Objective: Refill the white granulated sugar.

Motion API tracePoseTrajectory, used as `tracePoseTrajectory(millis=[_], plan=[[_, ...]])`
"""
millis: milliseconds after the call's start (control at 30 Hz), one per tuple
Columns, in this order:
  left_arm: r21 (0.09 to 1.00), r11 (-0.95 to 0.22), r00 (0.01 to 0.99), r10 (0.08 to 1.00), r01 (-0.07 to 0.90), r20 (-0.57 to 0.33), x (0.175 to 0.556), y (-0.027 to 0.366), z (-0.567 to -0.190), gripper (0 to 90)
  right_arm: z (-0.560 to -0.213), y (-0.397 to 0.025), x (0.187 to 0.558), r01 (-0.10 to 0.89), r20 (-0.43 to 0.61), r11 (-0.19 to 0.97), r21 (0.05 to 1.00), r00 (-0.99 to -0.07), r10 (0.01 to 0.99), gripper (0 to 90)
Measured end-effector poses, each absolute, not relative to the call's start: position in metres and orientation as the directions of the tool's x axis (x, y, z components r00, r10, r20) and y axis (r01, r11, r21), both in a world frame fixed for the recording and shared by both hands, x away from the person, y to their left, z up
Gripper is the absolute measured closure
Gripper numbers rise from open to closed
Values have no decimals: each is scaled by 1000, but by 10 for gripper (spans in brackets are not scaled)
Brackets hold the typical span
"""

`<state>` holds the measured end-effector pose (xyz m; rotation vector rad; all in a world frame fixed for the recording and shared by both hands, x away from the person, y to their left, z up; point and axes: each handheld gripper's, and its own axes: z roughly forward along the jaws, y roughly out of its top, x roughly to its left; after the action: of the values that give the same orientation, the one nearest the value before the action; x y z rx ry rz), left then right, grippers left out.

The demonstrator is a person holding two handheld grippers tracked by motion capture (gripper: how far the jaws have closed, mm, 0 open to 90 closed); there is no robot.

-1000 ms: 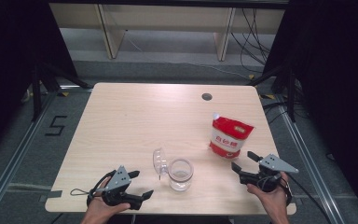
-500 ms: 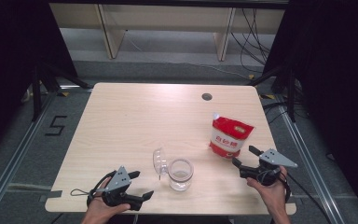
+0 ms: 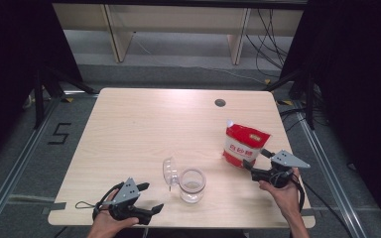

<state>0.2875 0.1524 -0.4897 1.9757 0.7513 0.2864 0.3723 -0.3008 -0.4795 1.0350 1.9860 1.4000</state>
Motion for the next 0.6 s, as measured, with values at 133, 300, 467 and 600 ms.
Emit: tracePoseTrajectory(millis=[133,300,467,600], plan=[[853,-372,798,597,366,-82,289,152,-491,158,-481,-299,380,281,19,188,941,-599,801,216],[857,-354,790,605,375,-96,289,152,-491,158,-483,-299,386,260,-6,202,944,-599,801,260],[853,-365,794,601,373,-90,289,151,-492,158,-485,-298,388,276,40,157,948,-595,803,311],[846,-387,800,595,367,-75,290,152,-492,158,-486,-300,393,251,23,169,953,-618,786,344]])
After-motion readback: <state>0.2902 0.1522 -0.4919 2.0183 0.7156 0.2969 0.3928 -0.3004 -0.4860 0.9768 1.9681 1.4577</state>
